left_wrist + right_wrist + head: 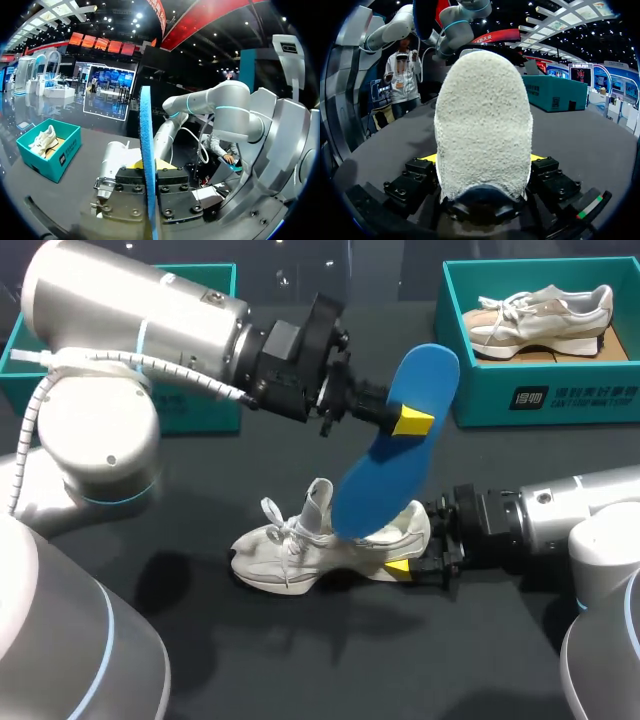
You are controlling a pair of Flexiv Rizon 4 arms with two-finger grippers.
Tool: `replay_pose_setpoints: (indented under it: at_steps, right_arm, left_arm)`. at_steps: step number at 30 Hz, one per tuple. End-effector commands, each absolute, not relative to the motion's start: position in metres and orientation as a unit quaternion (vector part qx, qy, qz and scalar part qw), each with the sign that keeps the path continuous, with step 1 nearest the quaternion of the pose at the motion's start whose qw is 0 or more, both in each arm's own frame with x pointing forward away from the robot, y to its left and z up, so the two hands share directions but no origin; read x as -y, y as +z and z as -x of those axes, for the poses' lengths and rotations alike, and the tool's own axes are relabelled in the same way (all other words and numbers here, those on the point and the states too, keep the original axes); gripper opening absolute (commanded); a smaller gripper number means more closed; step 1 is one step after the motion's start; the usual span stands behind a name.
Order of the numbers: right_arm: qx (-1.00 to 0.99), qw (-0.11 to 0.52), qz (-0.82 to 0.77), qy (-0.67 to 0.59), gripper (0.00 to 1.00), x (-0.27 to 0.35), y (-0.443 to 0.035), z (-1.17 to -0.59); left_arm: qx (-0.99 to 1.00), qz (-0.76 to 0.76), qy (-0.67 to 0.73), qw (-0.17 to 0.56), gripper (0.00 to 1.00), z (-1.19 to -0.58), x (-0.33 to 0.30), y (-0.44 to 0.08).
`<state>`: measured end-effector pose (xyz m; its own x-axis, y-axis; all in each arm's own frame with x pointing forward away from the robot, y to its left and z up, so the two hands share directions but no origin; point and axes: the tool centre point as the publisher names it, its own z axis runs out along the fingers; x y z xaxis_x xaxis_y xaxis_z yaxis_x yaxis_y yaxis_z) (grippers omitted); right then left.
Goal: Take the shoe out of the shoebox, open the shoe tongue, remove and reinsert the insole, then place the shoe into the shoebox
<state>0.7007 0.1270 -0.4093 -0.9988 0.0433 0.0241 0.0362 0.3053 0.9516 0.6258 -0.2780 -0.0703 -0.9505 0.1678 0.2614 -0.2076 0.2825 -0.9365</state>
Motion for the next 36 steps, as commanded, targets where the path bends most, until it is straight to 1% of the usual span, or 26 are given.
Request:
replay_pose_setpoints:
  at_steps: [1,2,12,15,21,36]
  right_arm:
    - [-0.809,0.003,-0.025,0.587,0.0,-0.128,-0.411,-0.699]
    - [-0.809,0.003,-0.025,0.587,0.0,-0.128,-0.411,-0.699]
    - [-0.809,0.003,-0.025,0.587,0.0,-0.128,-0.411,-0.699]
    - [-0.809,0.003,-0.025,0.587,0.0,-0.128,-0.411,-0.699]
    - [-0.809,0.003,-0.025,0.587,0.0,-0.128,-0.411,-0.699]
    - [-0.809,0.003,-0.025,0.587,0.0,-0.128,-0.411,-0.699]
  left_arm:
    - [0.762,-0.054,0.626,0.156,0.0,-0.594,0.257,-0.054]
    - [0.757,-0.054,0.634,0.153,0.0,-0.589,0.253,-0.047]
    - [0.754,-0.061,0.635,0.157,0.0,-0.588,0.252,-0.047]
    - [0.741,-0.071,0.646,0.17,0.0,-0.582,0.243,-0.041]
    - [0.73,-0.1,0.655,0.166,0.0,-0.578,0.229,-0.037]
    - [0.722,-0.132,0.658,0.165,0.0,-0.569,0.229,-0.037]
